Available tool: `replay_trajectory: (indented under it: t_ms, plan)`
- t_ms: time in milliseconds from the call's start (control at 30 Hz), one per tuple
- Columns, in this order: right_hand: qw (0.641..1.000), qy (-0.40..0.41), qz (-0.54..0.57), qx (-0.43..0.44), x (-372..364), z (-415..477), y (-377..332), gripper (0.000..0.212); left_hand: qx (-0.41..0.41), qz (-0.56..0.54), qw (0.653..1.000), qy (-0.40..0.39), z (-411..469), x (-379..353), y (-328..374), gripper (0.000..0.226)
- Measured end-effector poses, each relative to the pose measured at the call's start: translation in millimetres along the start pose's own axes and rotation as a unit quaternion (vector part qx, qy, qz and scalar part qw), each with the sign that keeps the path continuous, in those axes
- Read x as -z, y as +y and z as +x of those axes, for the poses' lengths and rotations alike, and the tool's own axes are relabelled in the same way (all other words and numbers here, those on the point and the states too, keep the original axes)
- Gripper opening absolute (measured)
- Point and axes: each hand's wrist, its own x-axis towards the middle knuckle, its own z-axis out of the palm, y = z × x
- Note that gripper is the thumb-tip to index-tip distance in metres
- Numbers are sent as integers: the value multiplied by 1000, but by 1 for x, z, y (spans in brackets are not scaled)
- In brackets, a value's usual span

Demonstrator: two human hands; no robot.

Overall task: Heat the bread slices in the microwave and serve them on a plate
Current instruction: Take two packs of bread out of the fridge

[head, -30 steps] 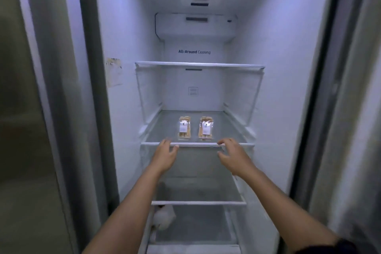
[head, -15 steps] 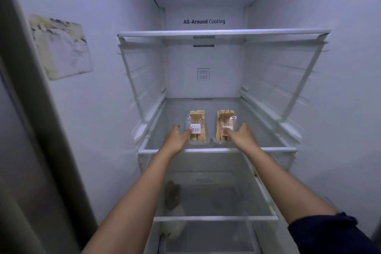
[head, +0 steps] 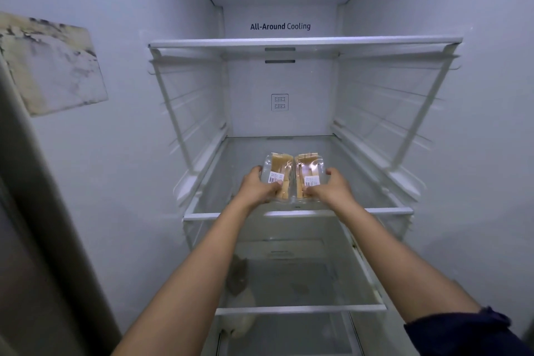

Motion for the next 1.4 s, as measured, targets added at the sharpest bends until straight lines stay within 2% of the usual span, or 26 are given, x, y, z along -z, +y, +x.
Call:
replay_trajectory:
  t_ms: [133,233,367,500,667,833,967,1100,1233,1400]
  plan:
    - [992,-26,110,-49,3,-4,13,80,53,-106,992,-50,-9,1,-3,48]
    - [980,-42,187,-56,6,-11,17,94,63,-152,984,-68,-17,-2,-1,53]
    - [951,-75,292,-68,22,-44,8,74,65,-175,979,-88,-36,-6,6,71]
    - [929,-92,352,-65,40,-80,9,74,54,-214,972,-79,-71,-10,16,77]
    - [899,-87,428,-32,43,-133,9,75,15,-250,967,-37,-128,-3,28,89]
    - [863,-135,486,10,34,-215,6,79,-29,-231,972,2,-216,30,40,91]
    - [857,-163,485,51,49,-283,7,78,-69,-223,971,47,-304,43,44,89]
    - [832,-219,505,68,73,-358,11,78,-107,-236,960,103,-393,51,35,94]
    - [827,-272,486,76,86,-428,4,78,-112,-258,947,158,-477,68,26,90]
    - [806,-328,487,72,62,-500,-25,75,-104,-272,930,226,-557,118,23,93]
